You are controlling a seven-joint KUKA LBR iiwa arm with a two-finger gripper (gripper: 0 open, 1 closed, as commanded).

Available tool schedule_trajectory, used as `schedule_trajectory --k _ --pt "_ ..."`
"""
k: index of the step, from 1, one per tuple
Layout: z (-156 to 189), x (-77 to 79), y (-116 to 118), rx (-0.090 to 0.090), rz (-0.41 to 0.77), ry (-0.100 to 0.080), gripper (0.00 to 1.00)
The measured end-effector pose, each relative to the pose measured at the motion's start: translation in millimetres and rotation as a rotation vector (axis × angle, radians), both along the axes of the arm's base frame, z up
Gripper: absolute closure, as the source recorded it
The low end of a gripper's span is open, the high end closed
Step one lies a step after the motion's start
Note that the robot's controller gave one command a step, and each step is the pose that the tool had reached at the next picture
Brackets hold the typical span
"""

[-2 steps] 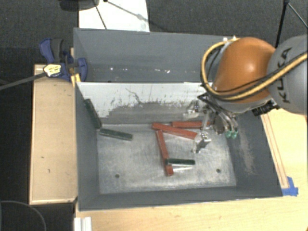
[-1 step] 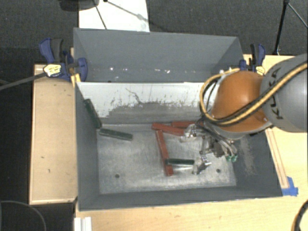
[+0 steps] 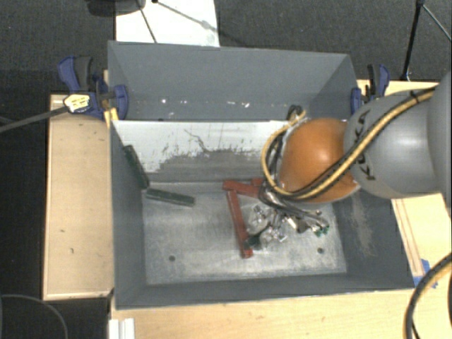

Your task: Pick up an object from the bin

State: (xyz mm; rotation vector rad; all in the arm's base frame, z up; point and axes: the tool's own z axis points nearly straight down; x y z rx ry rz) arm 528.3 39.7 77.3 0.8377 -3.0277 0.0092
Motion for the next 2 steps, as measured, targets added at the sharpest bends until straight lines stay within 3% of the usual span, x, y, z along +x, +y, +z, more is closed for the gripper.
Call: schedule_trajectory --k 1,2 --pt "0 0.0 0 0.0 -0.001 0.0 1.0" --pt "142 -9.1 6 0.007 -0.024 -0.003 1.0"
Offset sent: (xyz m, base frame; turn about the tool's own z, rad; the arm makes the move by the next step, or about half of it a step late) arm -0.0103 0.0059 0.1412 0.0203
